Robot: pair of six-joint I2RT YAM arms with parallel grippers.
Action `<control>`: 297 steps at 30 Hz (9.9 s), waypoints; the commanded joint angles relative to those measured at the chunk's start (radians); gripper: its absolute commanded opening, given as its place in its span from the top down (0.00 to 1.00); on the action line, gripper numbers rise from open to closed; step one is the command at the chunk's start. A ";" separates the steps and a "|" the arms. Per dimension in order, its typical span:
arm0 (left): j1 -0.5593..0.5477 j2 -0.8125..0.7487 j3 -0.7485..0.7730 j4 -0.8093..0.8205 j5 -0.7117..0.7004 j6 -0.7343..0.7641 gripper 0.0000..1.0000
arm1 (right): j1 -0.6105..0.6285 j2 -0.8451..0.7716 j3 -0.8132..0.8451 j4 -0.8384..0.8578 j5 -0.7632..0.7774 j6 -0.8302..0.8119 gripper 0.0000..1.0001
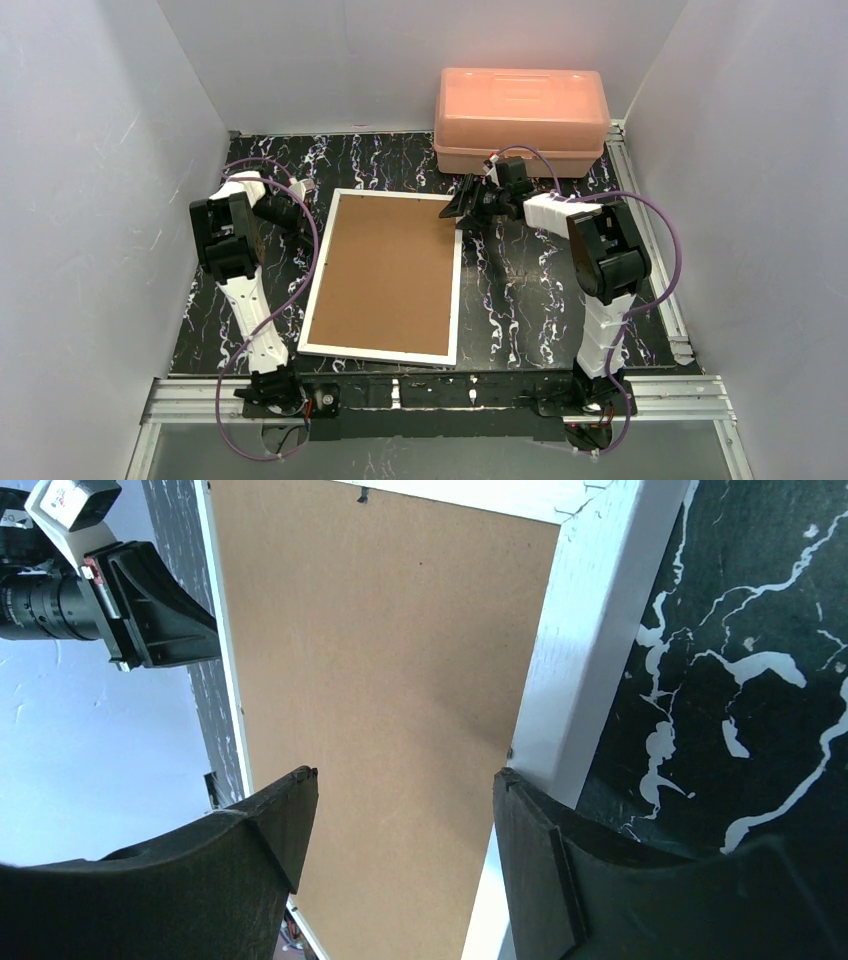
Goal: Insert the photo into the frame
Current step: Install the photo frame at the center of the board.
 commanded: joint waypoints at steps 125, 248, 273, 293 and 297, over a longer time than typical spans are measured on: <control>-0.027 -0.023 0.027 -0.059 -0.017 0.089 1.00 | -0.028 0.053 0.062 0.249 -0.137 0.146 0.27; 0.045 -0.116 -0.222 -0.193 0.081 0.346 1.00 | 0.019 -0.130 -0.191 -0.016 -0.129 -0.060 0.27; 0.045 -0.130 -0.229 -0.172 0.063 0.339 1.00 | 0.052 -0.130 -0.226 -0.074 -0.129 -0.057 0.29; 0.045 -0.138 -0.228 -0.178 0.062 0.347 1.00 | 0.027 -0.280 -0.280 -0.178 -0.211 -0.102 0.28; 0.045 -0.138 -0.233 -0.185 0.061 0.357 1.00 | 0.042 -0.389 -0.424 -0.144 -0.230 -0.038 0.27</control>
